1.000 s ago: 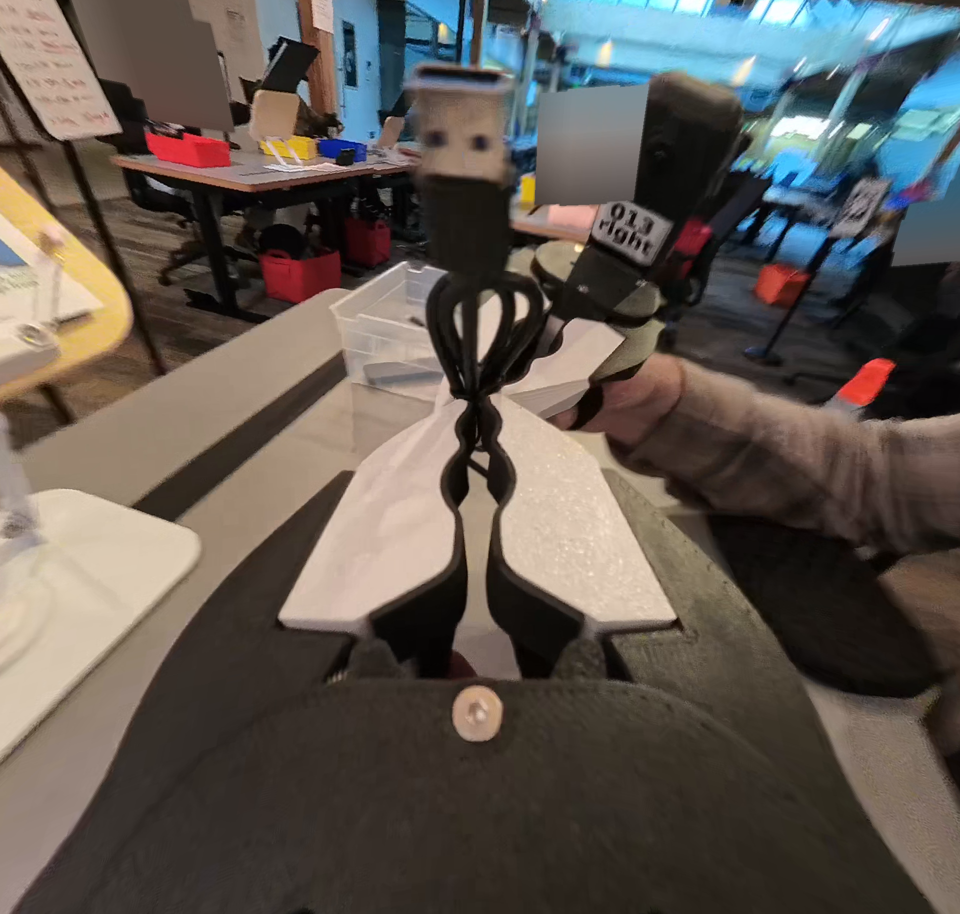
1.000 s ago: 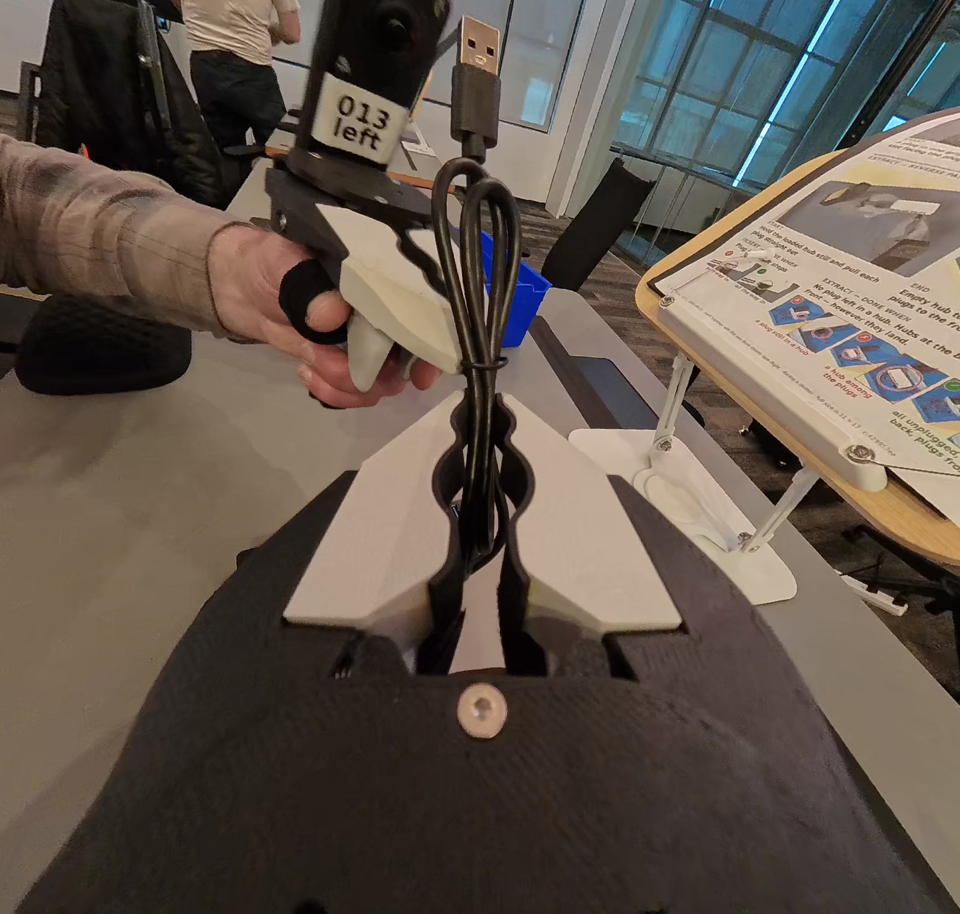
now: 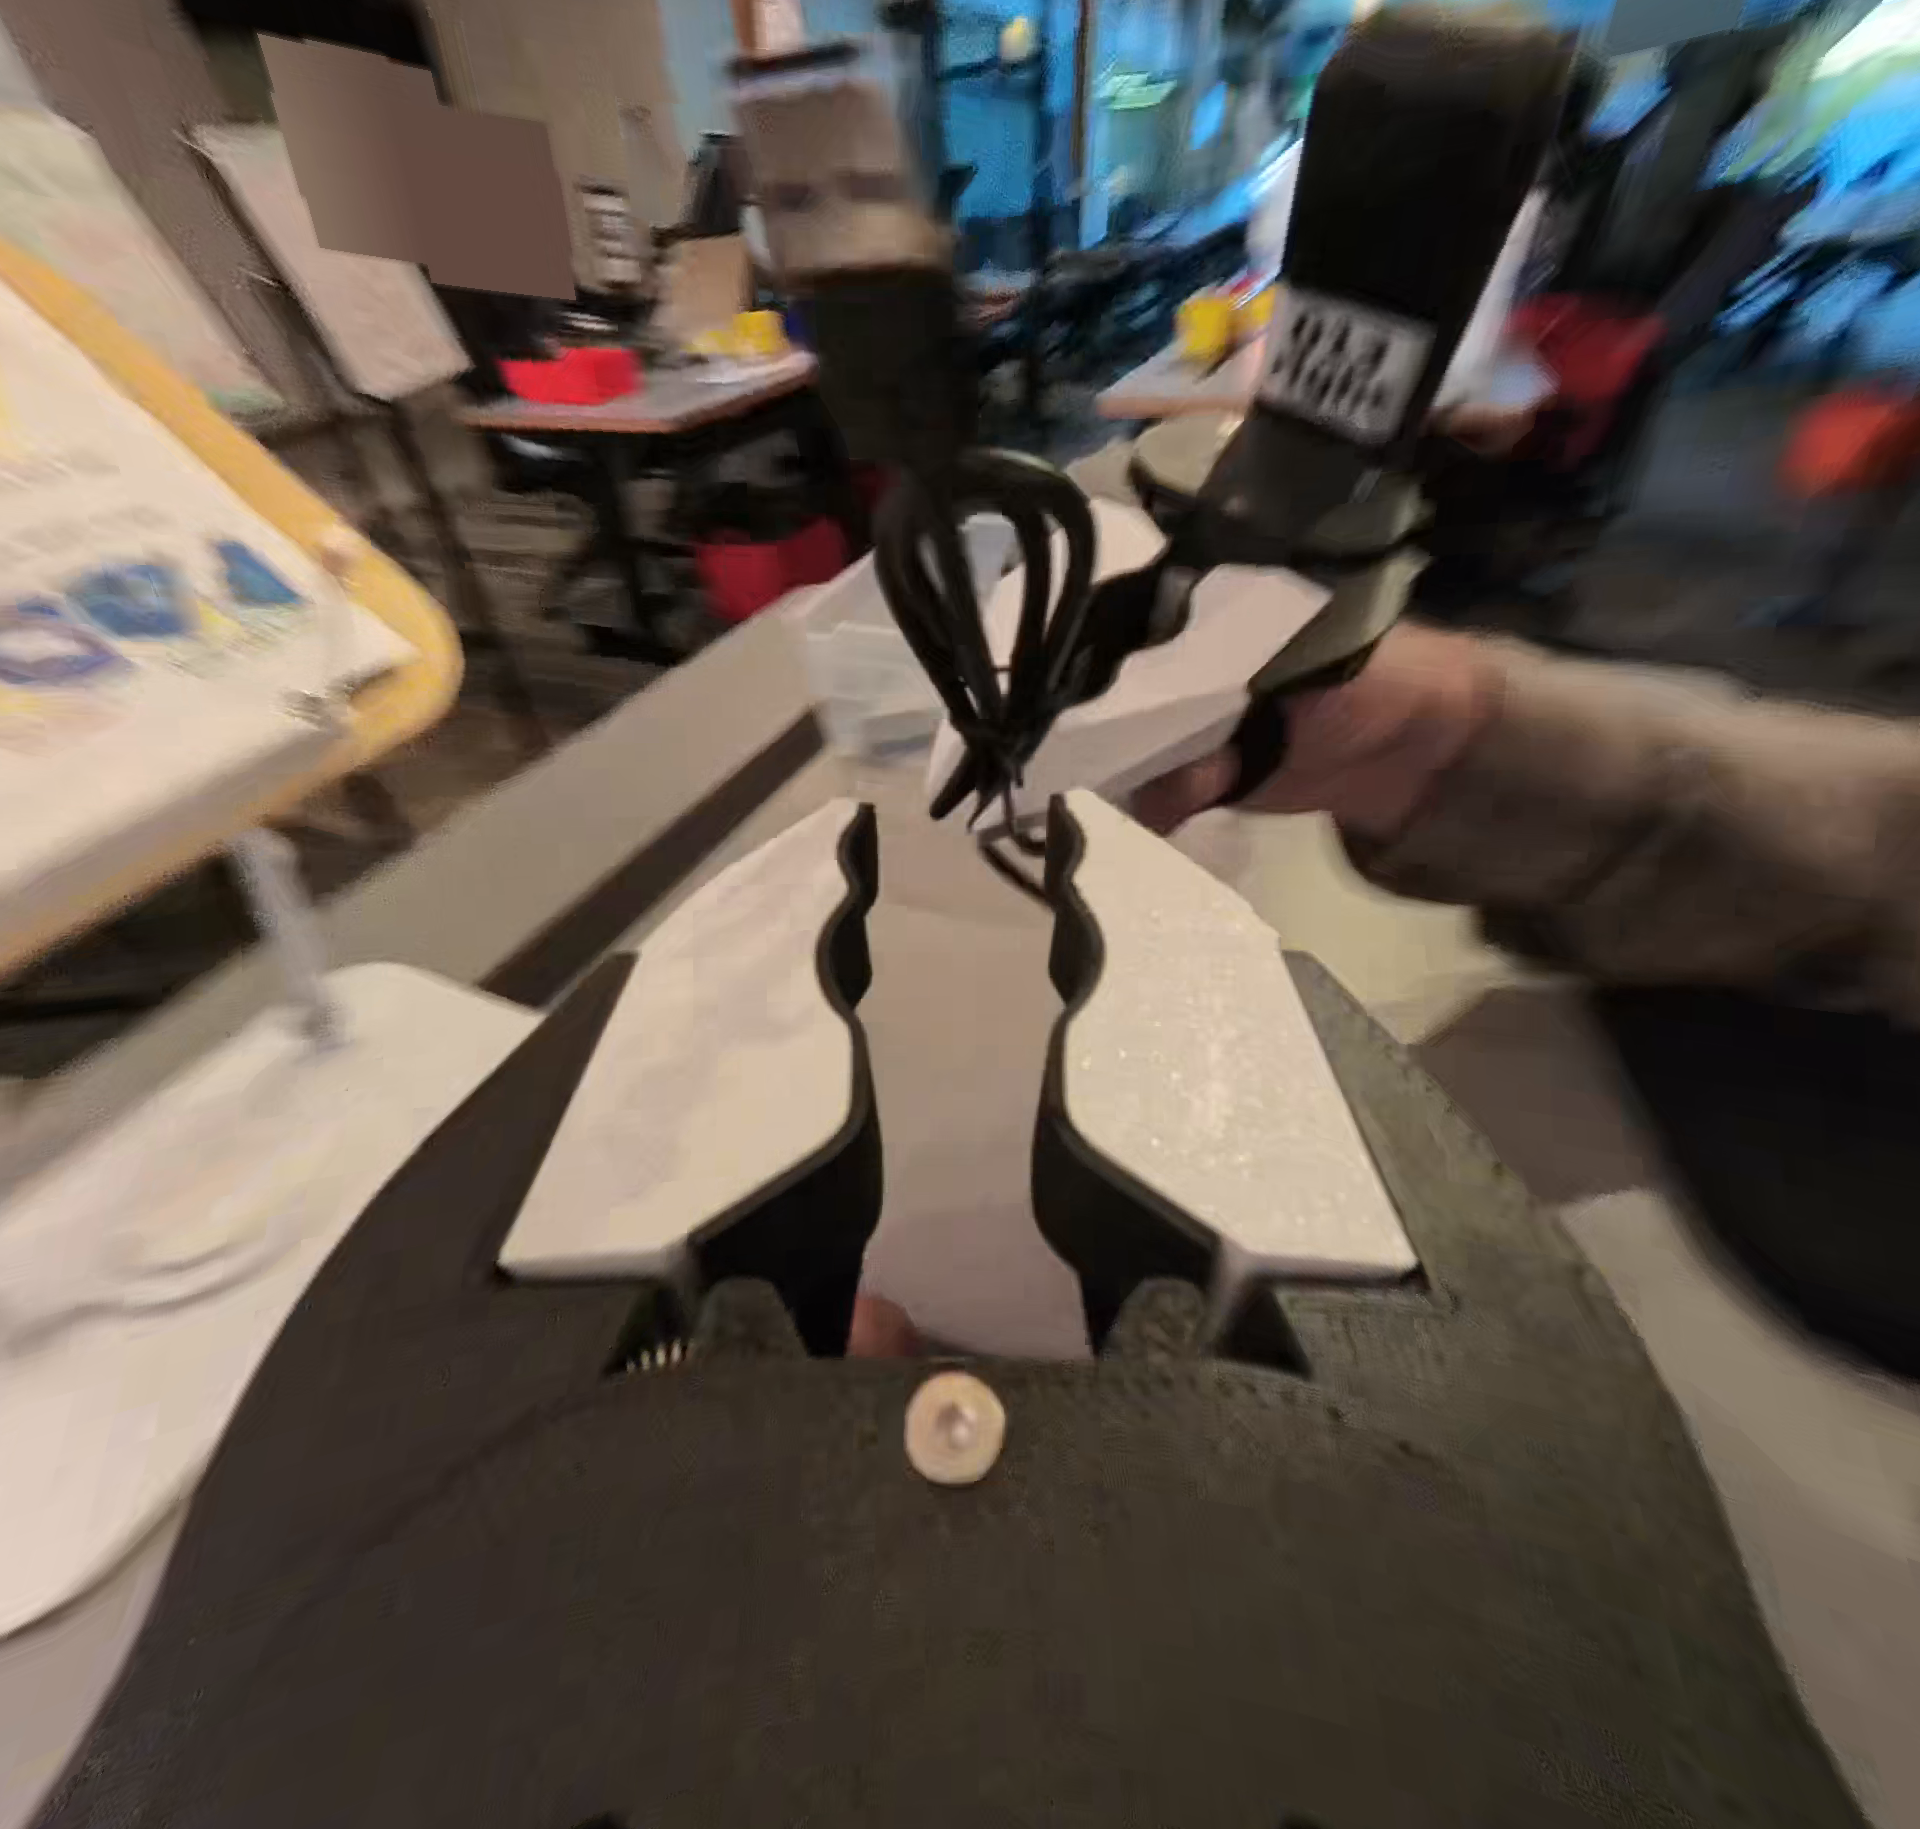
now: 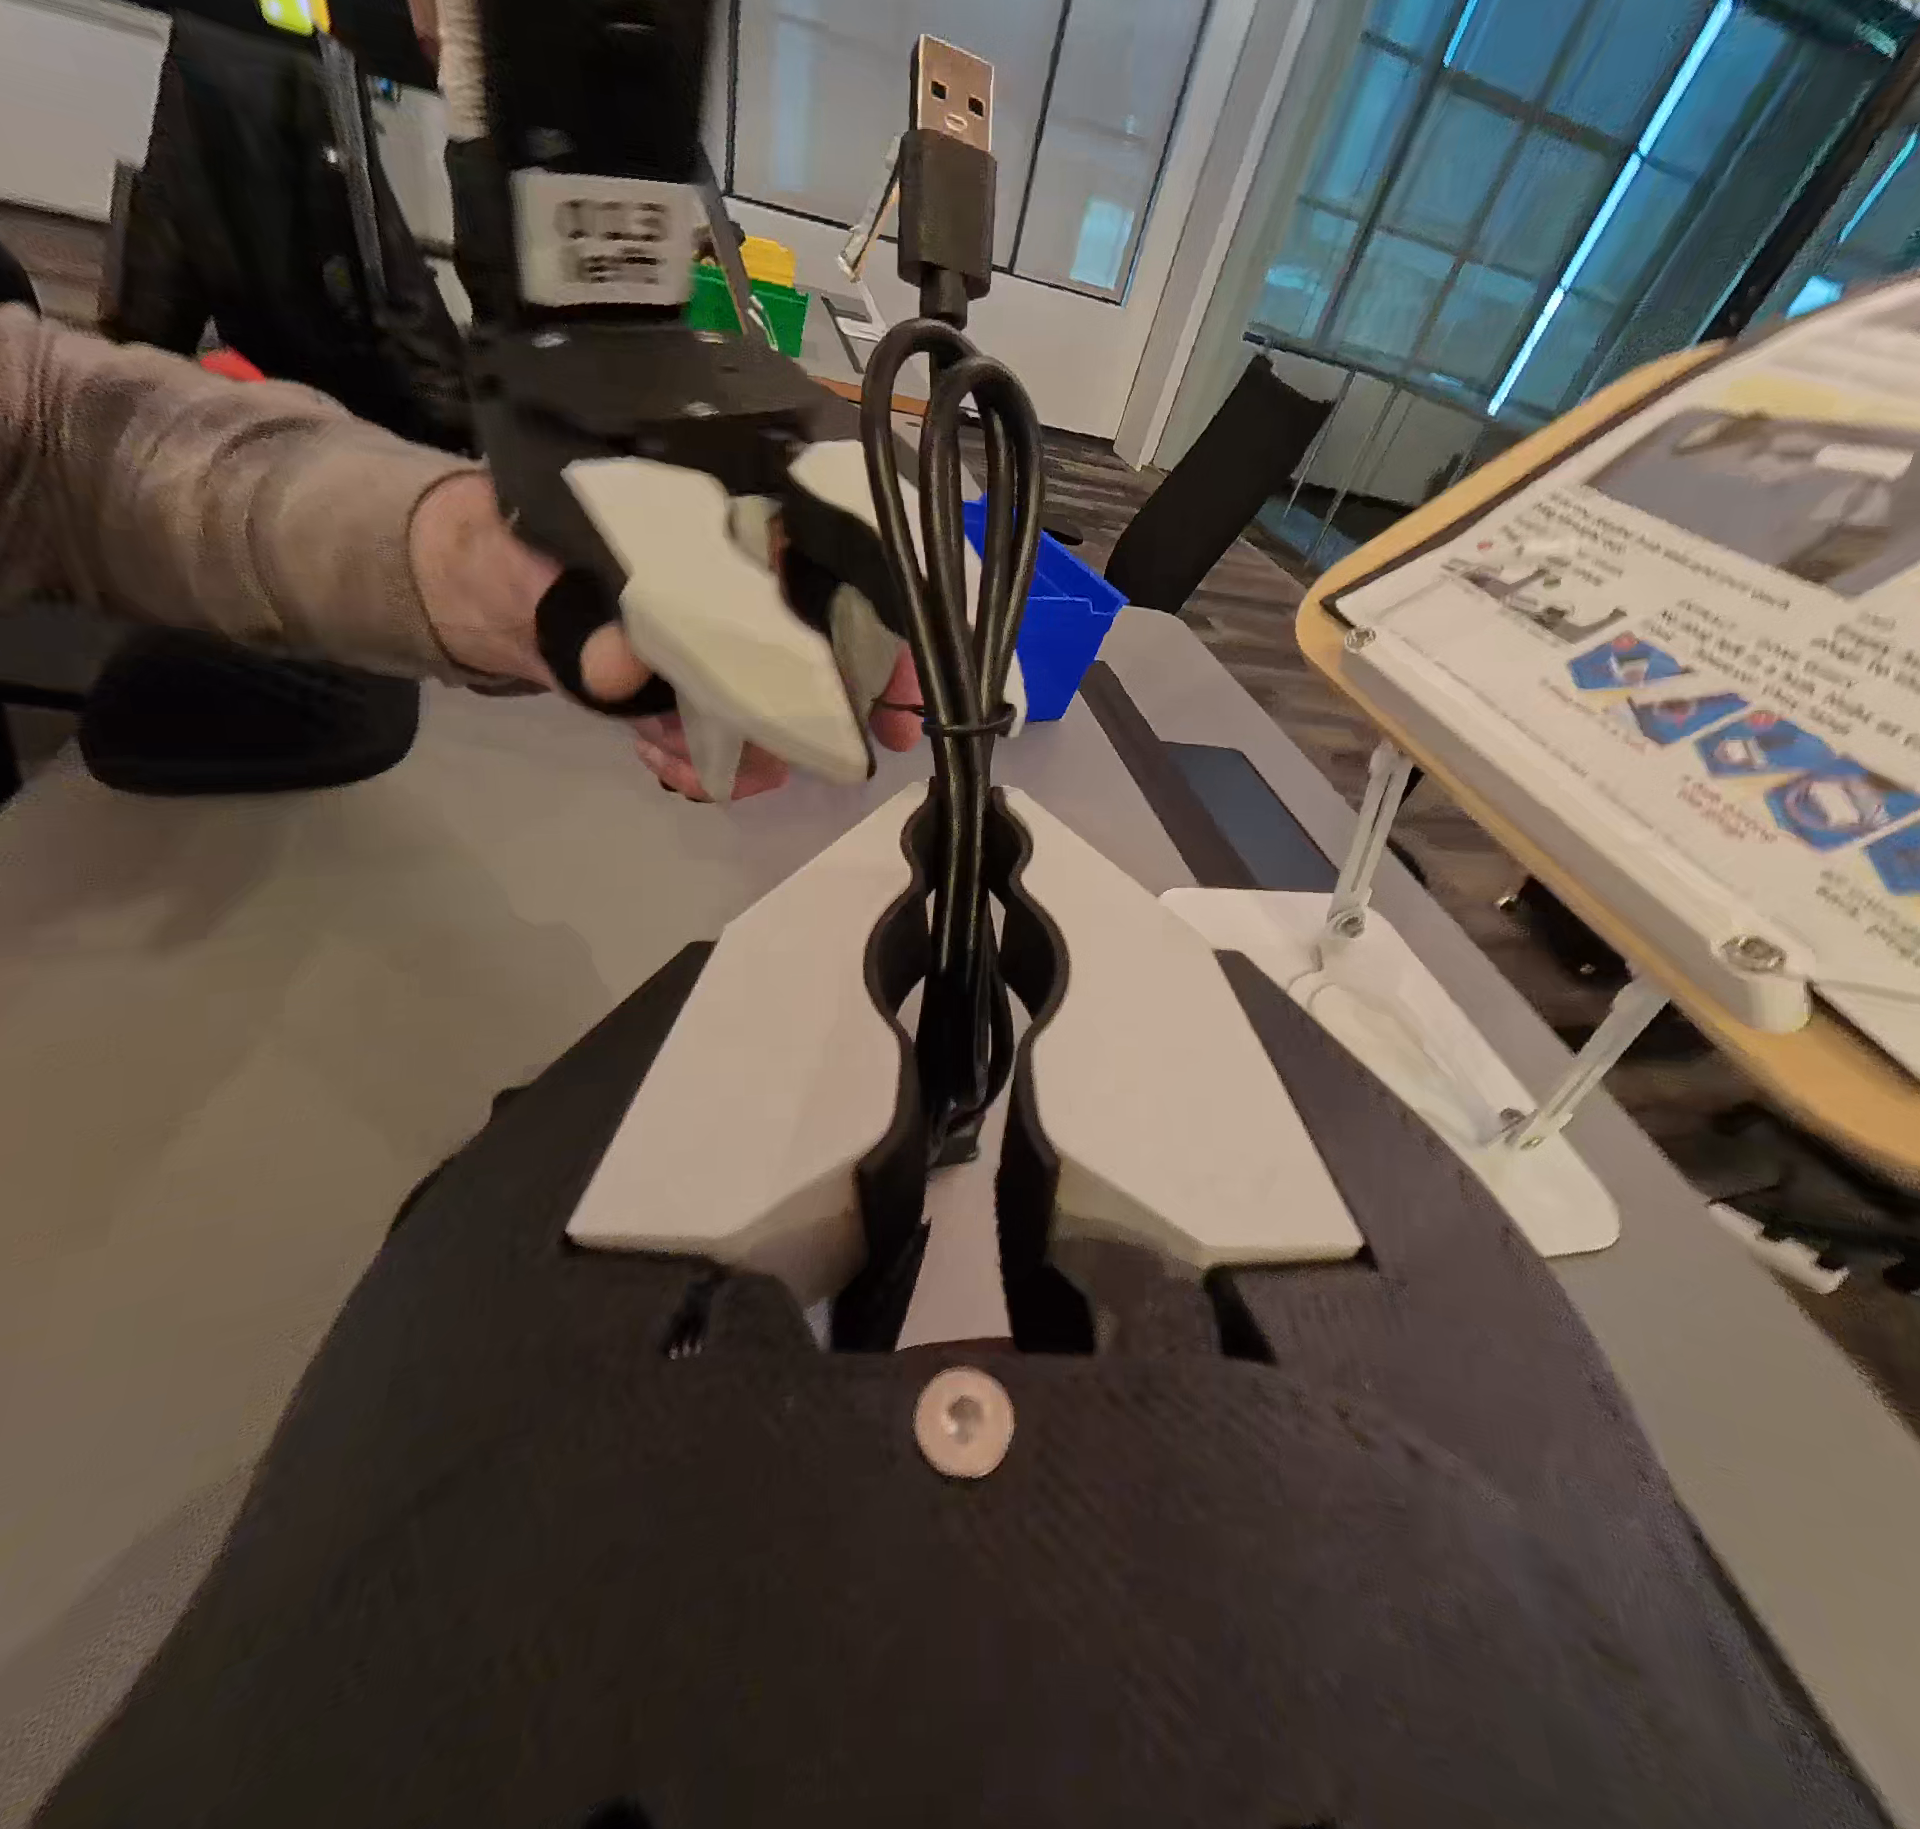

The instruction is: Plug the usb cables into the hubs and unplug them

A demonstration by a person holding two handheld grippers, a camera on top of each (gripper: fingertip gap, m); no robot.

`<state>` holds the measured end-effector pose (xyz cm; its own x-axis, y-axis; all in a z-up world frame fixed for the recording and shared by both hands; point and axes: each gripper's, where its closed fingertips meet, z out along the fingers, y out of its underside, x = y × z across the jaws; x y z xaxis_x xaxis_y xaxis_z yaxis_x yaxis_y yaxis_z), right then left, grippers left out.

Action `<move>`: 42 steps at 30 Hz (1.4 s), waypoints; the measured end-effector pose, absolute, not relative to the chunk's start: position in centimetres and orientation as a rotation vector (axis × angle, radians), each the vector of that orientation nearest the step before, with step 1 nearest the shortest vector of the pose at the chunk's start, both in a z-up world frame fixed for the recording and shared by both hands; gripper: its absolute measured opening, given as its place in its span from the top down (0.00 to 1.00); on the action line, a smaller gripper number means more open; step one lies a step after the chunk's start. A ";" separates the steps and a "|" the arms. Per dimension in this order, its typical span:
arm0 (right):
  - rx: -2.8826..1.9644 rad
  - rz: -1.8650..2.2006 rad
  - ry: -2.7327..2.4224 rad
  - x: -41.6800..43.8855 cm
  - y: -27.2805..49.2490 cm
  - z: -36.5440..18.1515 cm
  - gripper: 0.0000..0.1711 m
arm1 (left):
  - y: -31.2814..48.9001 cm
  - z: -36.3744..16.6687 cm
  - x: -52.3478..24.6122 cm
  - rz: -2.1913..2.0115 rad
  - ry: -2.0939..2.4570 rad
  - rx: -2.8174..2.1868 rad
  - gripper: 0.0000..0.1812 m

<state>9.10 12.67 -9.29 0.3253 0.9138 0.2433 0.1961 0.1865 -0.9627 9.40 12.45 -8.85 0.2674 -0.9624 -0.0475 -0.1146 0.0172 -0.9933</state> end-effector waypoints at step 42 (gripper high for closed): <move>-1.538 1.106 -0.852 8.8 13.9 -9.5 0.98 | 14.1 -7.2 9.9 0.832 1.216 -0.410 1.00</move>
